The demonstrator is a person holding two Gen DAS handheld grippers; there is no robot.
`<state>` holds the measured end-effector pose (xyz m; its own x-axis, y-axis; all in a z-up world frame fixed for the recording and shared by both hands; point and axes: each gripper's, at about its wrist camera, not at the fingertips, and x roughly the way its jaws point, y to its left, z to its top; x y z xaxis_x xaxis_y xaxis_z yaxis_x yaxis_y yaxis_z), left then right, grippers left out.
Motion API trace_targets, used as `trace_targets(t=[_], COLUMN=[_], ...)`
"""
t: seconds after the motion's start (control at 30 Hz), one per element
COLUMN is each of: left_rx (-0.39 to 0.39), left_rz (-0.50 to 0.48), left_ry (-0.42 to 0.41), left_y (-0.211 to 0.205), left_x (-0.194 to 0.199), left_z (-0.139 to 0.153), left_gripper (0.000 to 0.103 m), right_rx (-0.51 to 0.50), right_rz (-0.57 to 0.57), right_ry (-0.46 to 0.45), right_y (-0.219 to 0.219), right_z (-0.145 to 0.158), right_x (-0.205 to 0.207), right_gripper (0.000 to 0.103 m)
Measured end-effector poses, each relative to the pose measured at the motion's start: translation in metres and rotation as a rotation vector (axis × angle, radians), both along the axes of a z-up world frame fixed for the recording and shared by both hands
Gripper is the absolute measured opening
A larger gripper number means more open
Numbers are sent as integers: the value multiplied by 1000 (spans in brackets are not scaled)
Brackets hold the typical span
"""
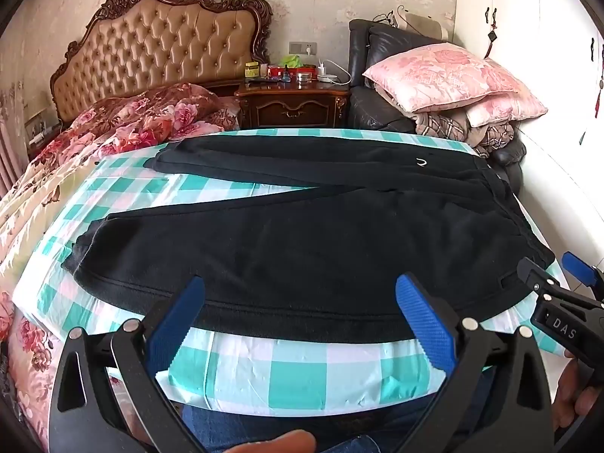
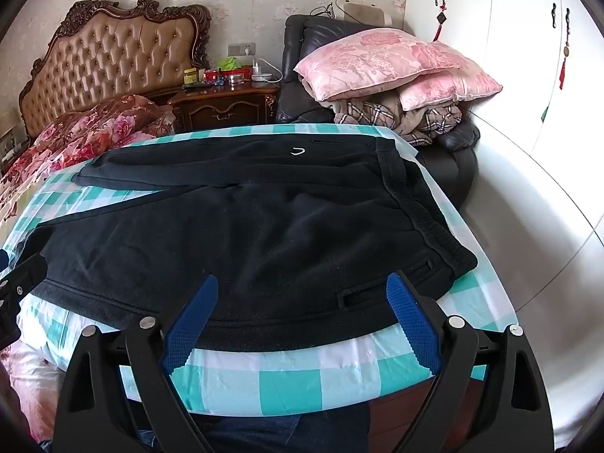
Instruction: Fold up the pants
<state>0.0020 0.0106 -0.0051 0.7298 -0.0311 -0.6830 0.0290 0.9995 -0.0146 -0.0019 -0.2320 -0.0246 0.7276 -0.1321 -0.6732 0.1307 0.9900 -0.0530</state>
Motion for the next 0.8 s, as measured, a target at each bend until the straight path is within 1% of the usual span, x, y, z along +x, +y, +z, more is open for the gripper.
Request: trace_targets(t=[0.8], left_rx=[-4], left_rz=[1], left_ry=[3], left_y=[2], left_x=[1], left_z=[-1], left_gripper=[101], right_rx=[-1], right_rz=[0], right_ry=[0], right_y=[-3], right_z=[-2], right_x=[1], right_gripper=[88])
